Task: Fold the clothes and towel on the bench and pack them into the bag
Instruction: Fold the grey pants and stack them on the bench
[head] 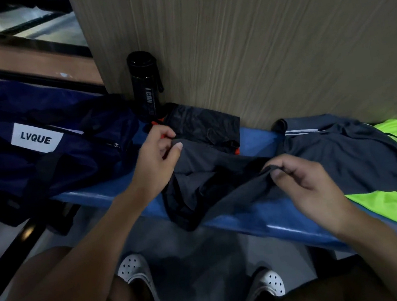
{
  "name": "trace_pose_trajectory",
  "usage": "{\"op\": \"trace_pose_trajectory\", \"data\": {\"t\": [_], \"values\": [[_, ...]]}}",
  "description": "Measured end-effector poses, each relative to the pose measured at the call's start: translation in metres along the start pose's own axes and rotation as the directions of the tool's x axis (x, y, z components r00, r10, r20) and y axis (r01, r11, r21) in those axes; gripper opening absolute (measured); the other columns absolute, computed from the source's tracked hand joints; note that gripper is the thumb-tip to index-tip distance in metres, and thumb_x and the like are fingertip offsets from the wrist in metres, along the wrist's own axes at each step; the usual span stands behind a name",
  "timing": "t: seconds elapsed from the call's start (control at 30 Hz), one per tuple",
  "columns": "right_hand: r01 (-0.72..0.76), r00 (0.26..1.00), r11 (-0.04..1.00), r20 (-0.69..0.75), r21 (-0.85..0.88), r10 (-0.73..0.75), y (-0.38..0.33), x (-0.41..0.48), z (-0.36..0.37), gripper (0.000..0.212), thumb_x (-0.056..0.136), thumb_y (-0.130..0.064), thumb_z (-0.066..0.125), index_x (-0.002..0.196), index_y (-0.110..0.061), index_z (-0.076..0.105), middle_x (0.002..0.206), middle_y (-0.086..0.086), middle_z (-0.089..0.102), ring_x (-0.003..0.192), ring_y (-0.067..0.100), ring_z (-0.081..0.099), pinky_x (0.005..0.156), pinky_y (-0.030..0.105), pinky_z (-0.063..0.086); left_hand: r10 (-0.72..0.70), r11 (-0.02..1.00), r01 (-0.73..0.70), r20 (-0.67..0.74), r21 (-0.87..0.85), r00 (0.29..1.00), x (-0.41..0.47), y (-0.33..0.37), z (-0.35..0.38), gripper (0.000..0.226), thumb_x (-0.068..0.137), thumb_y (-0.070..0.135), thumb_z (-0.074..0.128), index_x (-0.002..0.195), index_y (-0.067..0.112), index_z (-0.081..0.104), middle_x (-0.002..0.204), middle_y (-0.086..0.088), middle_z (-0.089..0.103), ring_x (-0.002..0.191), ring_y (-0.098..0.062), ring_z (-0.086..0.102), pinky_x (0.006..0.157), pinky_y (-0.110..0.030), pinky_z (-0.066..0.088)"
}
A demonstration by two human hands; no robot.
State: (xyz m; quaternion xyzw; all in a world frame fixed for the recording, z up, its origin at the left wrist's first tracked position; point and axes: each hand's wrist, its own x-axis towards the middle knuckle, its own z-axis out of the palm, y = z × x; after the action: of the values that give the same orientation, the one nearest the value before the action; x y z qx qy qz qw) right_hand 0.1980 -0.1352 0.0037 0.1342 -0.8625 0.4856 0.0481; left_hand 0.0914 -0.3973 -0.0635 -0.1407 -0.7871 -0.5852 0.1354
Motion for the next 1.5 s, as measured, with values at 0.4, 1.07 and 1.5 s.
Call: {"op": "trace_pose_trajectory", "data": {"t": [0.4, 1.07, 1.5], "values": [[0.169, 0.985, 0.979, 0.007, -0.116, -0.170, -0.040, 0.041, -0.008, 0.020, 0.097, -0.009, 0.056, 0.089, -0.025, 0.065, 0.082, -0.011, 0.066, 0.080, -0.004, 0.059, 0.076, 0.009, 0.041, 0.024, 0.991, -0.016, 0.061, -0.136, 0.998, 0.021, 0.081, 0.001, 0.013, 0.097, 0.012, 0.061, 0.090, 0.023, 0.066, 0.074, -0.001, 0.074, 0.071, -0.011, 0.065, 0.067, -0.027, 0.051], [0.125, 0.992, 0.990, -0.022, 0.069, -0.124, -0.038, 0.111, 0.043, 0.011, 0.086, -0.010, 0.073, 0.078, -0.013, 0.066, 0.080, 0.012, 0.069, 0.072, 0.008, 0.060, 0.070, 0.022, 0.051, -0.145, 0.967, 0.180, 0.192, -0.180, 0.971, 0.009, 0.078, -0.020, 0.022, 0.087, 0.014, 0.072, 0.106, 0.026, 0.069, 0.089, 0.009, 0.076, 0.089, -0.003, 0.071, 0.085, -0.022, 0.053], [0.108, 0.994, 0.963, 0.003, -0.247, -0.111, 0.047, 0.093, 0.067, 0.020, 0.088, -0.014, 0.070, 0.107, -0.017, 0.065, 0.105, -0.005, 0.062, 0.102, 0.010, 0.058, 0.095, 0.027, 0.047, -0.253, 0.911, 0.290, -0.159, 0.294, 0.954, 0.021, -0.019, -0.022, 0.032, 0.095, 0.012, 0.062, 0.125, 0.005, 0.055, 0.102, -0.005, 0.063, 0.099, -0.023, 0.061, 0.083, -0.037, 0.051]]}}
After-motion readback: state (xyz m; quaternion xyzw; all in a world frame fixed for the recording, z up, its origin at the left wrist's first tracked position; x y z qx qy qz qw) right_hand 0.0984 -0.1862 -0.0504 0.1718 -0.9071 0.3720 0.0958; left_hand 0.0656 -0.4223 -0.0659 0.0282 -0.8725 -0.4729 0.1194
